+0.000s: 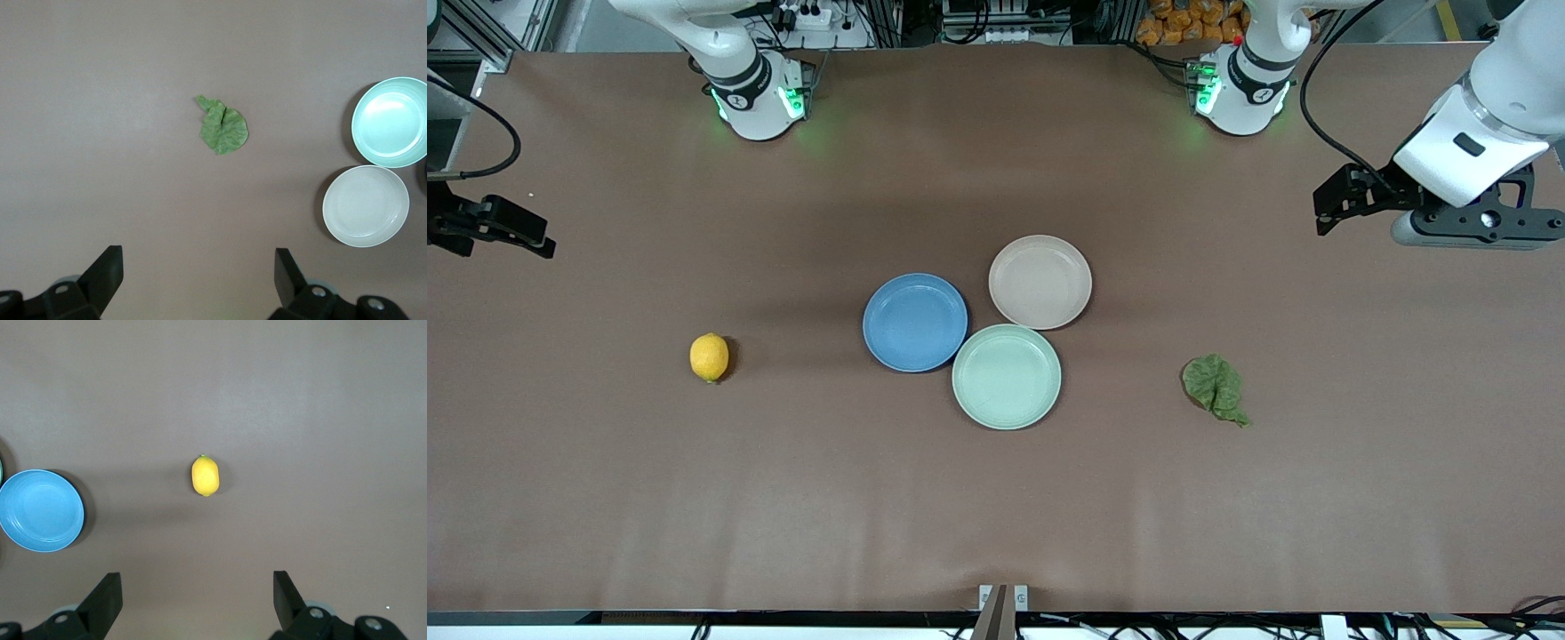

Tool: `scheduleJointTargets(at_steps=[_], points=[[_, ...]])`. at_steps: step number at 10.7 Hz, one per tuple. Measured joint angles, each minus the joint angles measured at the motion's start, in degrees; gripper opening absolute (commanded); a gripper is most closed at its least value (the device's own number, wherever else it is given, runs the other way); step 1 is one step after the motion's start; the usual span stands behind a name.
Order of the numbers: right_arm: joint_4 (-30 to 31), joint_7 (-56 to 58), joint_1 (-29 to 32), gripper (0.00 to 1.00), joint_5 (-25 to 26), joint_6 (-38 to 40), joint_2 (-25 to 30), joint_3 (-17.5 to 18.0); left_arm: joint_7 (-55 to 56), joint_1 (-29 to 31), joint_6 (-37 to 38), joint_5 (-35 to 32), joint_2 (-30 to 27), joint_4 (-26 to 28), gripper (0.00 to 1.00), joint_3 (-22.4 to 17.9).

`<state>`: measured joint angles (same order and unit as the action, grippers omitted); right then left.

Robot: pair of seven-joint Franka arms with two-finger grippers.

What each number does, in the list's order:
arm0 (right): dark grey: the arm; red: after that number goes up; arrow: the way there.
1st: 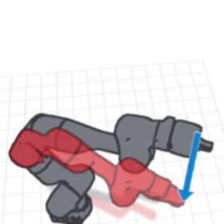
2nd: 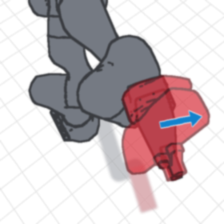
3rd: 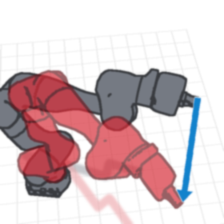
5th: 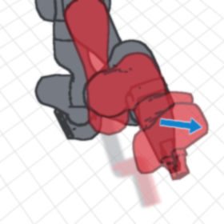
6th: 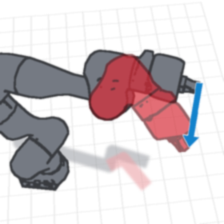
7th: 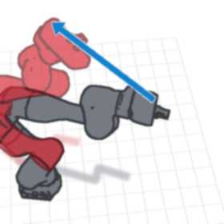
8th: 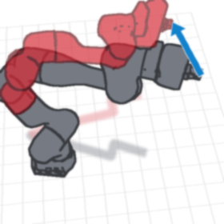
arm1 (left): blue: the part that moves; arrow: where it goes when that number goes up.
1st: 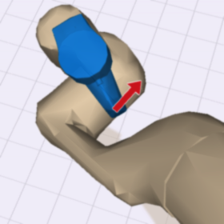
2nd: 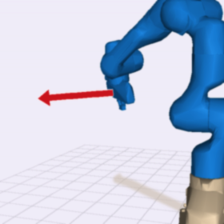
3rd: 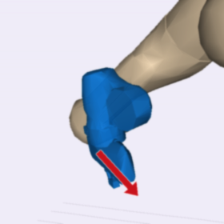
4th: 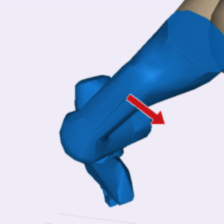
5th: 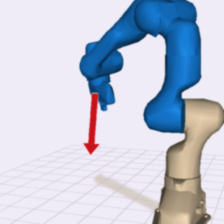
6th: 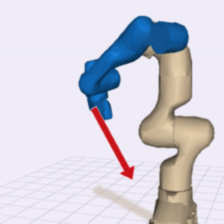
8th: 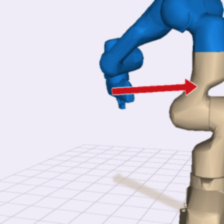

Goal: Place lemon and lettuce in plates

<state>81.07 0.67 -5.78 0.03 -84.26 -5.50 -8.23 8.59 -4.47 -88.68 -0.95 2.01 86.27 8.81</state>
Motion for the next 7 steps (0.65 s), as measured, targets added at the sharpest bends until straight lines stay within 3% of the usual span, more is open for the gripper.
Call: scheduleJointTargets(at_steps=[7], points=[[0.00, 0.00, 0.00, 1.00, 0.00, 0.01, 0.00, 0.00, 0.00, -0.09, 0.02, 0.00, 2.24, 0.21, 1.00, 0.02]])
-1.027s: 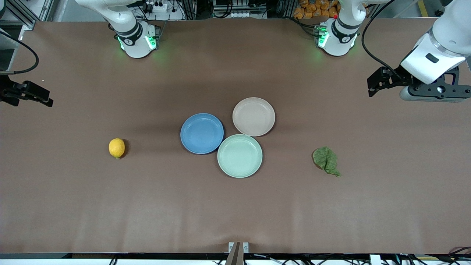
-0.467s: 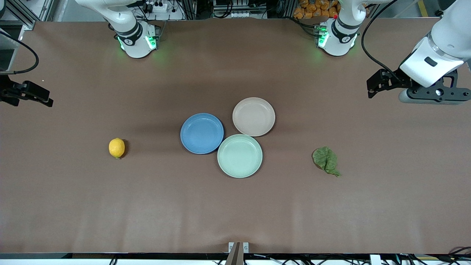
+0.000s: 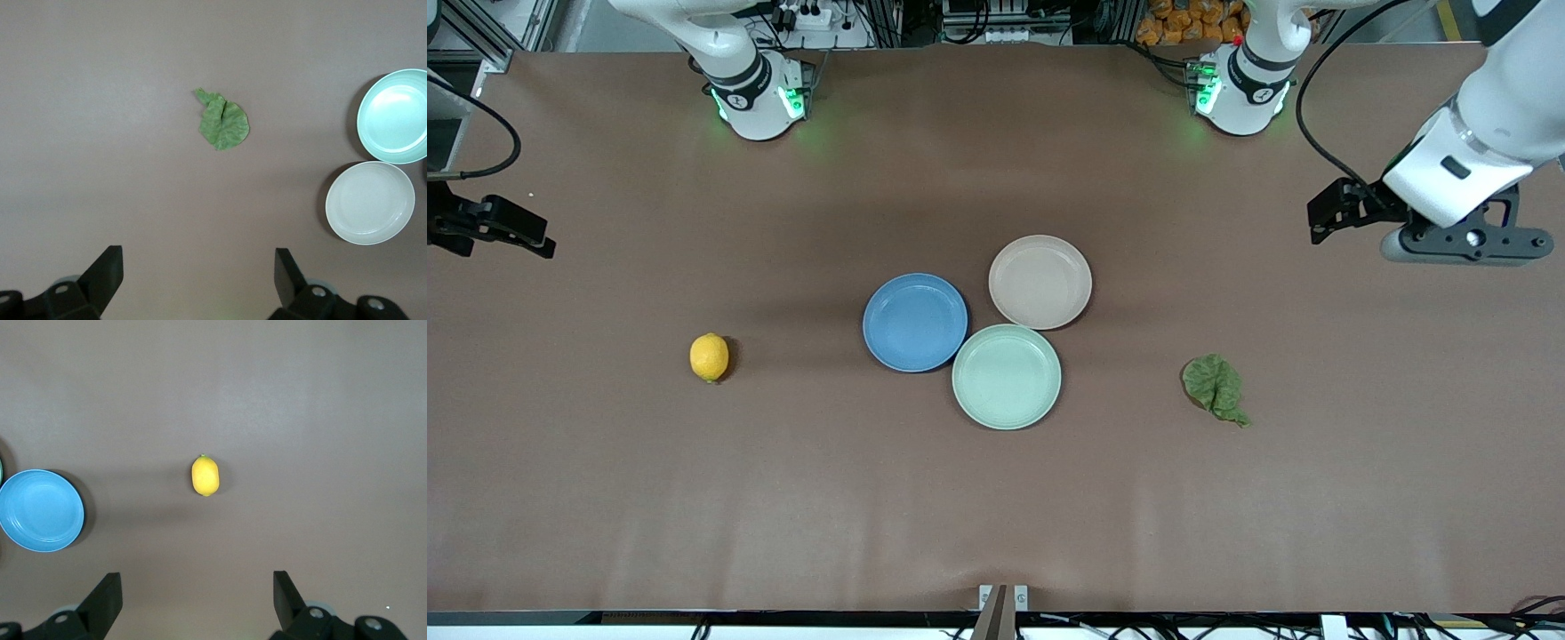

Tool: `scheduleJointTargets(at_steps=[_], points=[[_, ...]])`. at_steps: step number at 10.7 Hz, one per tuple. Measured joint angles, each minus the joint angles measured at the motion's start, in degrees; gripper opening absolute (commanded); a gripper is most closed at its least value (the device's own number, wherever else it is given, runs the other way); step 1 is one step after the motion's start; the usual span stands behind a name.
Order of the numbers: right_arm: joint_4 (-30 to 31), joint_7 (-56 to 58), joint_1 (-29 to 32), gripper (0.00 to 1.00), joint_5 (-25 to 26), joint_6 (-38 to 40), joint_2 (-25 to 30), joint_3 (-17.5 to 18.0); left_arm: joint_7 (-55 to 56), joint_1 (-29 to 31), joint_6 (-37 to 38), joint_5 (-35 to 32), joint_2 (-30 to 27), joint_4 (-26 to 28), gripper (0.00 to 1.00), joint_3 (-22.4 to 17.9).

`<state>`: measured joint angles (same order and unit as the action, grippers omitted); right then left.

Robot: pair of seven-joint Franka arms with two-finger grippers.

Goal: Place lemon and lettuce in plates
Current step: 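Move the left gripper down over the green lettuce leaf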

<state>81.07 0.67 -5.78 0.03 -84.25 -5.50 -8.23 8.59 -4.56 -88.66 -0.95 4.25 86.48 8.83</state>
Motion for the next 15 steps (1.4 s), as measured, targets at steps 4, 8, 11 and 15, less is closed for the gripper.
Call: scheduleJointTargets(at_steps=[4, 8, 11, 15], points=[[0.00, 0.00, 0.00, 1.00, 0.00, 0.02, -0.06, 0.00, 0.05, -0.52, -1.88, 0.00, 6.15, 0.43, 1.00, 0.05], [0.00, 0.00, 0.00, 1.00, 0.00, 0.03, -0.14, -0.02, 0.00, -0.37, -9.43, 0.00, 12.61, 0.71, 1.00, 0.00], [0.00, 0.00, 0.01, 1.00, 0.00, 0.38, -0.19, -0.03, 0.00, 0.08, -13.88, -0.03, 17.75, 1.08, 1.00, -0.10], [0.00, 0.00, 0.02, 1.00, 0.00, 0.91, -0.22, -0.05, 4.82, -0.18, -22.54, -3.84, 24.76, 1.92, 1.00, -0.12]])
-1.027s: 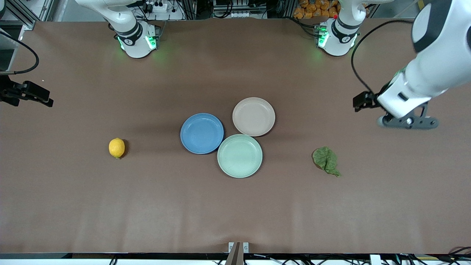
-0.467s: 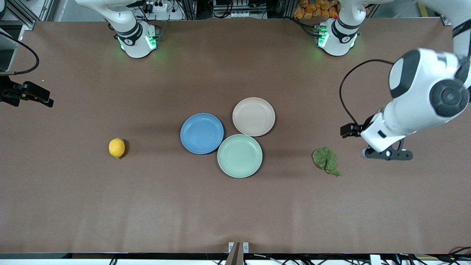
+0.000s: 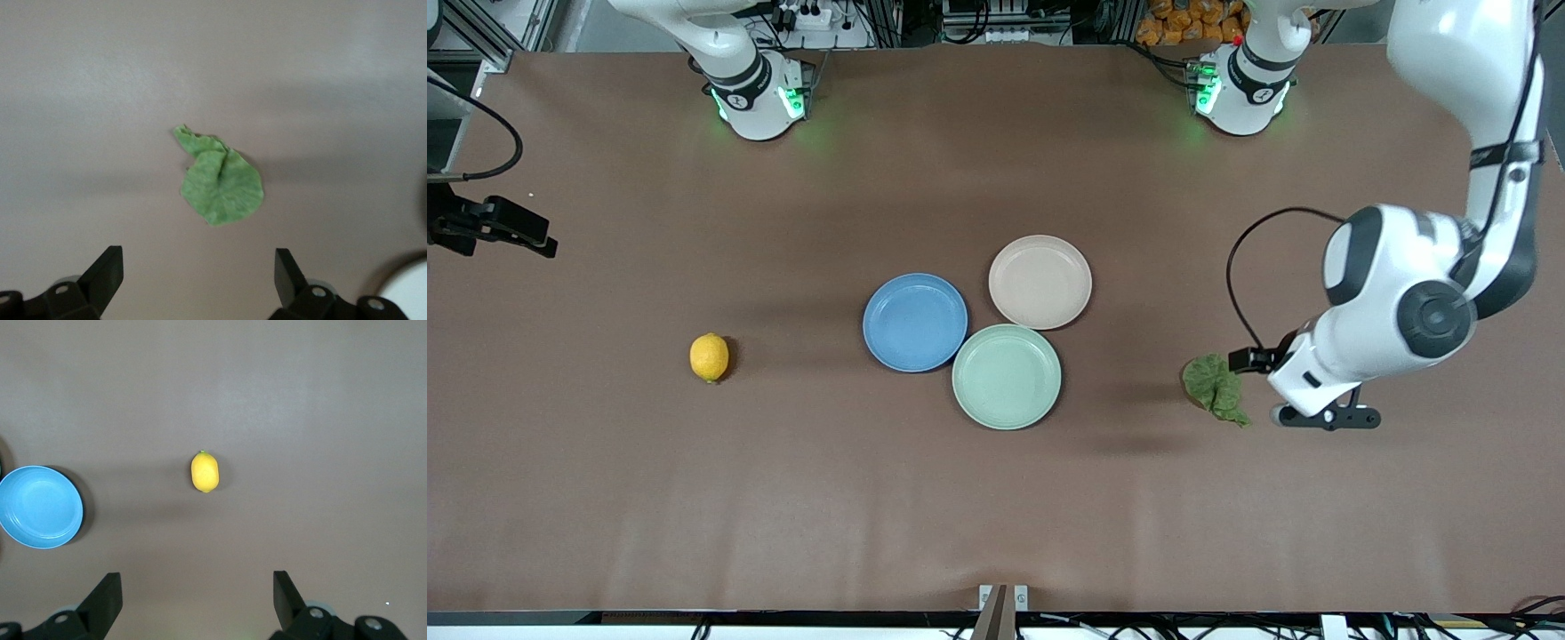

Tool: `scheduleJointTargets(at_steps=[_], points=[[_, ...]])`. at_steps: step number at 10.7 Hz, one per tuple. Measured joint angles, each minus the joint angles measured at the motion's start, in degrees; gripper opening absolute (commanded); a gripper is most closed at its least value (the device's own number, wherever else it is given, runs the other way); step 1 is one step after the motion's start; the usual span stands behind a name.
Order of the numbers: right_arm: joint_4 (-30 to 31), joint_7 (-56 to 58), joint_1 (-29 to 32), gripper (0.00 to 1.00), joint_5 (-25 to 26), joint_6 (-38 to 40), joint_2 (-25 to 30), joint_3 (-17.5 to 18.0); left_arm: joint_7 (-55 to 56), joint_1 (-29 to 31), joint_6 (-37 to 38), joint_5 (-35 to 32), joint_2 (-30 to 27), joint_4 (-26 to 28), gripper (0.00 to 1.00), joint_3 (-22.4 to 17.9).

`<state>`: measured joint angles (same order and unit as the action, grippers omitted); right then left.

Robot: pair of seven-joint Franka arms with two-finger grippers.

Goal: Place lemon and lettuce in plates
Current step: 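Move the left gripper down over the green lettuce leaf, then close the left gripper on the lettuce leaf and lift it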

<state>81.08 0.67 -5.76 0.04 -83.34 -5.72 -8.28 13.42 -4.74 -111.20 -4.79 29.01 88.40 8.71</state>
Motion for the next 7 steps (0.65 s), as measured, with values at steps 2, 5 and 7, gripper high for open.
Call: scheduleJointTargets(at_steps=[2, 5, 7], points=[[0.00, 0.00, 0.26, 1.00, 0.00, 0.44, -0.01, -0.11, 2.82, -0.85, -3.68, -1.27, 2.97, 0.31, 1.00, 0.09], [0.00, 0.00, 0.36, 1.00, 0.00, 0.55, -0.01, -0.27, 3.59, -1.25, -8.17, -1.33, 6.28, 0.47, 1.00, 0.08], [0.00, 0.00, 0.36, 1.00, 0.00, 0.56, -0.03, -0.27, 4.59, -1.25, -9.34, -1.33, 7.98, 0.48, 1.00, 0.07]])
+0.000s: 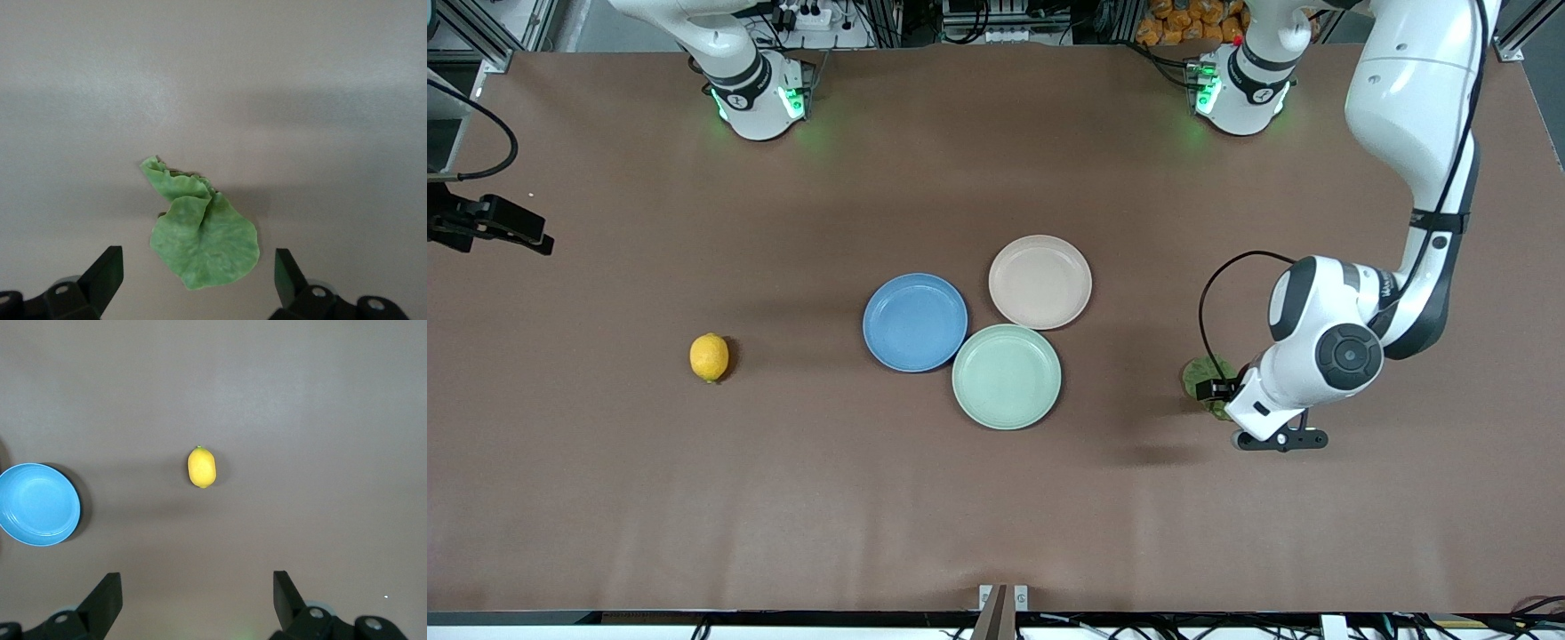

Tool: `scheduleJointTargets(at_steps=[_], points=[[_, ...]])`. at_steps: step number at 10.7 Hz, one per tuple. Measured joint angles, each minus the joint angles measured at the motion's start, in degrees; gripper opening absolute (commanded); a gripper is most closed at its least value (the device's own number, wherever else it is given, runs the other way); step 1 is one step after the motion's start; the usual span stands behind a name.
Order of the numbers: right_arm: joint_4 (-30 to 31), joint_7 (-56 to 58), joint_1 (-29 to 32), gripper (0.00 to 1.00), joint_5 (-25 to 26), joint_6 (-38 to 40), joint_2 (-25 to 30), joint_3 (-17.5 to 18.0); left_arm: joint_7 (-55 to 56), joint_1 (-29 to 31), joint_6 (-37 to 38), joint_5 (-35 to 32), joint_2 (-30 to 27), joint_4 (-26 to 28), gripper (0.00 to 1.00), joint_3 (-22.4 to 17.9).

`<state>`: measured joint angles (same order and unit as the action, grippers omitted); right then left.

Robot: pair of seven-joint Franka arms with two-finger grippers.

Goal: Place lemon and lettuce in plates
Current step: 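Close the left gripper on the lettuce leaf and lift it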

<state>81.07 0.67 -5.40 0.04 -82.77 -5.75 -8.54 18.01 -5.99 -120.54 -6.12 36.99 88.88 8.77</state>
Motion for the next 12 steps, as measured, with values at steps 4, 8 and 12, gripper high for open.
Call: scheduleJointTargets(at_steps=[4, 8, 12], points=[[0.00, 0.00, 0.00, 1.00, 0.00, 0.01, -0.06, 0.00, 0.68, 0.07, -1.08, 0.00, 2.01, 0.42, 1.00, -0.04], [0.31, 0.00, 0.00, 1.00, 0.00, 0.01, -0.26, 0.01, 0.83, 0.49, -7.90, 0.00, 3.48, 4.71, 1.00, -0.16], [0.77, 0.00, -0.01, 1.00, -0.19, -1.18, -1.10, 0.09, 0.88, 0.60, -9.43, 0.00, 4.98, 4.98, 1.00, -0.20]])
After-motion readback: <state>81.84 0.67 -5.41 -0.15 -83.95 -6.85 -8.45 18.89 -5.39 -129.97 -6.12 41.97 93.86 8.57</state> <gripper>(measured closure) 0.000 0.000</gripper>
